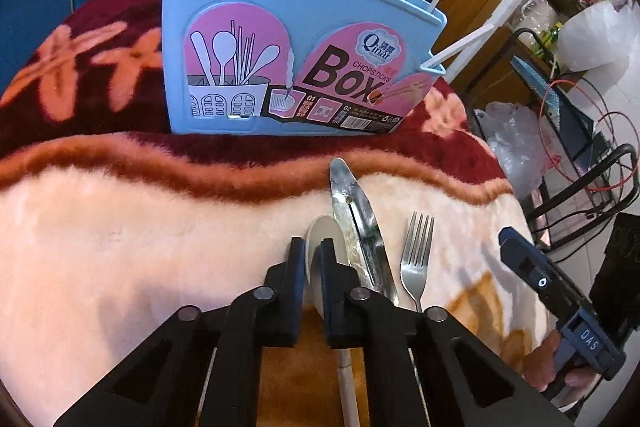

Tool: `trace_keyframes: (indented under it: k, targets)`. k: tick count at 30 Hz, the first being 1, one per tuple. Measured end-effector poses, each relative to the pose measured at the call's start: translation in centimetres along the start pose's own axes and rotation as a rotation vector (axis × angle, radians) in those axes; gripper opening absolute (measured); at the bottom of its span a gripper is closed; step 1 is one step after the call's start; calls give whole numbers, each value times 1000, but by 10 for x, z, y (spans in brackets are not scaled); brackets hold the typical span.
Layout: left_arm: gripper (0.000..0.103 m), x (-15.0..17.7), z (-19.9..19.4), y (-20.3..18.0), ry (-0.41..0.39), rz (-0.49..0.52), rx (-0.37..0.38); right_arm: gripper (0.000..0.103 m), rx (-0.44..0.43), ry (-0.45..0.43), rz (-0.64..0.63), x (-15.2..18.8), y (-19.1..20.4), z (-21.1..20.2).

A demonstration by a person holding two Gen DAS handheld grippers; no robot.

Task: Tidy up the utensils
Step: 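Grasp the beige plastic spoon with the left tool while the right tool grasps a silver fork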

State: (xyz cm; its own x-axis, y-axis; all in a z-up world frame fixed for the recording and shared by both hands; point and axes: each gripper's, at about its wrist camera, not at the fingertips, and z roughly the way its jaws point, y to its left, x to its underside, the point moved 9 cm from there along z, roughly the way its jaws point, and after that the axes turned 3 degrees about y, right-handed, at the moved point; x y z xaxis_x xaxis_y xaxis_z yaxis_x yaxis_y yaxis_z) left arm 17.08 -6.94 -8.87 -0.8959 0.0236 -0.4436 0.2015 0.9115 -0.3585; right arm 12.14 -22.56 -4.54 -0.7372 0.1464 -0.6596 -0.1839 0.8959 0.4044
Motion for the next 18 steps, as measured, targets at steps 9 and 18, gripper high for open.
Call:
trace_keyframes:
  k: [9, 18]
  targets:
    - [3, -6, -28, 1, -137, -36, 58, 46, -59, 41, -16, 4, 22, 15]
    - [3, -17, -68, 11, -307, 15, -56, 46, -54, 95, -9, 7, 32, 39]
